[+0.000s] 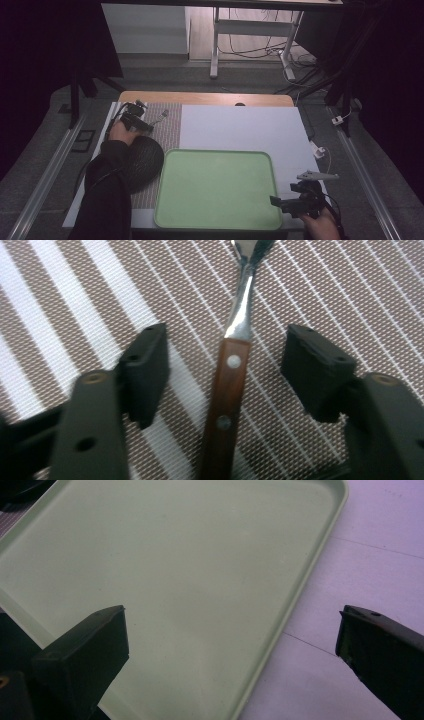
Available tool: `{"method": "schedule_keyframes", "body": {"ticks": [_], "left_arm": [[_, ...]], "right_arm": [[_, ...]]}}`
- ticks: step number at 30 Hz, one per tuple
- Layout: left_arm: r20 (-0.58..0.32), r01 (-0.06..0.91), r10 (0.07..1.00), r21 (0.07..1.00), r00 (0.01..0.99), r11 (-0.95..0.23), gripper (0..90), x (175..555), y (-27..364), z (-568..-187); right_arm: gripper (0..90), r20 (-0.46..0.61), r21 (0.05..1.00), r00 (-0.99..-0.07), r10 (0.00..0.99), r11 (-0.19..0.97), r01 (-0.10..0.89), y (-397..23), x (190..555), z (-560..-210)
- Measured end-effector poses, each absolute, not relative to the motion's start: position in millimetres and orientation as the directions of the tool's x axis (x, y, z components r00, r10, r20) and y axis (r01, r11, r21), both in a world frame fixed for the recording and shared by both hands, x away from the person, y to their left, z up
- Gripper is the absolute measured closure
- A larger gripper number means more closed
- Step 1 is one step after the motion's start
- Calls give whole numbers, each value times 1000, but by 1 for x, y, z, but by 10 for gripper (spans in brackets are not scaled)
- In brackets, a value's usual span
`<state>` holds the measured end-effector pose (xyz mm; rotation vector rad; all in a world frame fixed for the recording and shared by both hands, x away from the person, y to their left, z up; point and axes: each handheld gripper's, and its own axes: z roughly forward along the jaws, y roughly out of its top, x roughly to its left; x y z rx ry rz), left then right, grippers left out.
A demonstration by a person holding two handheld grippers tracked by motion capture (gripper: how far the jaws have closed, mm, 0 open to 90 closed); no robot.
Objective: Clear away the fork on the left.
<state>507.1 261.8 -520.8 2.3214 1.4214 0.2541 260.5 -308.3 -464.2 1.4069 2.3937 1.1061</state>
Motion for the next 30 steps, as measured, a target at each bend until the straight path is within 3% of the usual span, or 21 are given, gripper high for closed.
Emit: {"method": "schedule_keyframes", "body": {"ticks": [5, 14, 30], "left_arm": [[-61, 805, 876, 429, 479, -410, 612, 506, 264, -519], [-71, 808, 872, 417, 485, -416, 764, 507, 267, -518], [-41, 820, 899, 430, 436, -378, 774, 503, 286, -515]], "right_arm": [[6, 227, 661, -548, 805, 286, 694, -308, 261, -464], [6, 228, 660, -547, 805, 286, 695, -309, 261, -464], [6, 231, 659, -544, 806, 282, 698, -309, 261, -464]]}}
